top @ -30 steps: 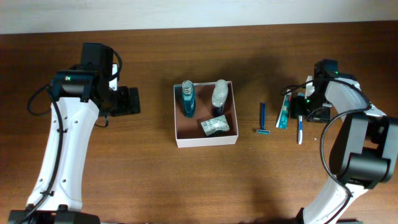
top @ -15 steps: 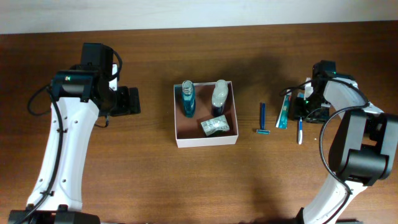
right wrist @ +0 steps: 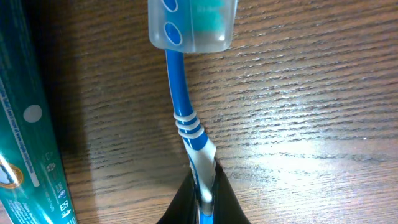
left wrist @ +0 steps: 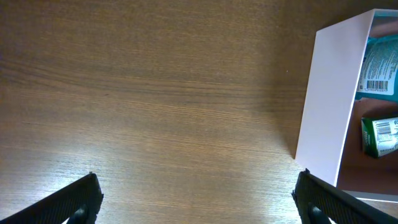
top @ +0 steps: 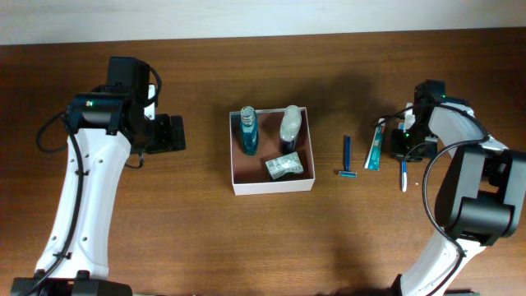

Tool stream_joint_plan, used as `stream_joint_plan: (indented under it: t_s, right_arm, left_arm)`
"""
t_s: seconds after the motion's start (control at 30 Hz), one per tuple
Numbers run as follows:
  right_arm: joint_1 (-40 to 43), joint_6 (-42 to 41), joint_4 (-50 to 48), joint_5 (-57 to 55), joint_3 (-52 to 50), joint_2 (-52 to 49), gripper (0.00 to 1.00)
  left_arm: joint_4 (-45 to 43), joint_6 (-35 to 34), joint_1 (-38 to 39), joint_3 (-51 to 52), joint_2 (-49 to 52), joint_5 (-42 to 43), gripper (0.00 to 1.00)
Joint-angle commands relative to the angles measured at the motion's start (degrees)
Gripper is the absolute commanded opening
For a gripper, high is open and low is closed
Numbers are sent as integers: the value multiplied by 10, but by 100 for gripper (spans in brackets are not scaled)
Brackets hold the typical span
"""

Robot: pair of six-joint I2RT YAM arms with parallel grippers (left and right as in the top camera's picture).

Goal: Pack container
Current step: 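Move the toothbrush into the box and release it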

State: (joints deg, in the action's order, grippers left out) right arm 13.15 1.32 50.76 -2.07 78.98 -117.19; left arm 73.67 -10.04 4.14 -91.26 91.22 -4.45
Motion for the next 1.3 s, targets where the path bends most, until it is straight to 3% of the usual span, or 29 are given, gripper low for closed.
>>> stream_joint_plan:
  t_s: [0.0, 0.23, 0.4, 0.6, 0.73, 1.0, 1.27]
  right_arm:
    - [0, -3, 16, 17, 10, -12, 4]
    - [0, 0, 81, 50, 76, 45, 4]
    - [-20, 30, 108, 94, 99, 144, 4]
    - [-127, 113, 113, 89, 99, 271, 4]
    - [-263, 224, 117, 58, 99, 339, 4]
    - [-435, 360, 123, 28, 98, 317, 4]
    - [-480, 386, 94, 29, 98, 237, 4]
  left_arm:
    - [0, 7, -3, 2, -10, 6, 100]
    - [-15, 7, -3, 2, -19, -12, 100]
    - [-35, 7, -3, 2, -52, -24, 99]
    - [-39, 7, -3, 2, -75, -24, 100]
    - [-37, 7, -3, 2, -78, -24, 100]
    - [-32, -24, -29, 2, -78, 0, 100]
    - [-17, -32, -60, 2, -78, 12, 100]
